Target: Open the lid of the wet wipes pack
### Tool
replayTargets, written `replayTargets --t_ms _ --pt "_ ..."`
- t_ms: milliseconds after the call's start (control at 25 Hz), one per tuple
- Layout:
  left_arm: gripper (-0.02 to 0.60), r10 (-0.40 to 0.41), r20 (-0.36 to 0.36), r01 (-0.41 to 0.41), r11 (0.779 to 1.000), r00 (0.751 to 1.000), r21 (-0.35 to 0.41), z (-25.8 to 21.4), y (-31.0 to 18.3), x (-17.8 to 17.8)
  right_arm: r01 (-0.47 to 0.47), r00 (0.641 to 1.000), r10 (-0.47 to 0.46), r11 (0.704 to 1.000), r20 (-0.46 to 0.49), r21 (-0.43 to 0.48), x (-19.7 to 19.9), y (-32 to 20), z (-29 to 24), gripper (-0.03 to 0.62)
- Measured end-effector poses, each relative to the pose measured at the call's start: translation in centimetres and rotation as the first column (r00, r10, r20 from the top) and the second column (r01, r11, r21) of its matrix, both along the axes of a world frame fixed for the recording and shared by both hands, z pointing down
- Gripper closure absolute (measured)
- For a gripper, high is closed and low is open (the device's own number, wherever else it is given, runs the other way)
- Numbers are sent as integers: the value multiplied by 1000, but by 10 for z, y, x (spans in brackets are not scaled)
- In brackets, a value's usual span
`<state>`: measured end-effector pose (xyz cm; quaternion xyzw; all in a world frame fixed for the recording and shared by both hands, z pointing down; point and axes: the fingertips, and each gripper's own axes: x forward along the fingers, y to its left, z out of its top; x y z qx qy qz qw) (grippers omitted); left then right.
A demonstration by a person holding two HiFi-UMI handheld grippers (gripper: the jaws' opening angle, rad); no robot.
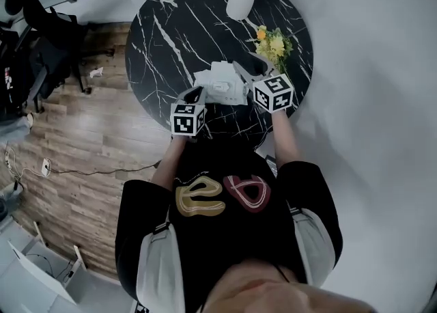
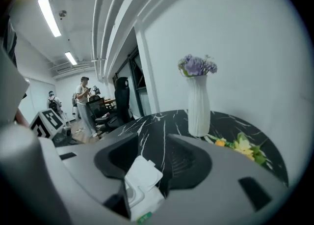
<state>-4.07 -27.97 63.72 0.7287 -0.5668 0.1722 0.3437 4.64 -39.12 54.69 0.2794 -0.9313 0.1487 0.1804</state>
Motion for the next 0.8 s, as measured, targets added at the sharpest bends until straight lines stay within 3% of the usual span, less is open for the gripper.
replayTargets --t_ms 200,400,600,800 --pt "554 12 -10 -10 986 1000 167 -50 -6 -5 -129 991 127 990 36 54 18 25 -18 413" --pt "554 14 -76 10 949 997 315 -93 5 -11 -211 976 205 973 68 94 22 64 -30 413" --pt "554 37 -95 3 921 995 390 -120 27 -16 -278 959 268 952 91 130 19 106 -40 413" --pt "554 86 -68 -48 899 994 436 -135 50 -17 -291 957 285 944 57 157 10 145 -39 413"
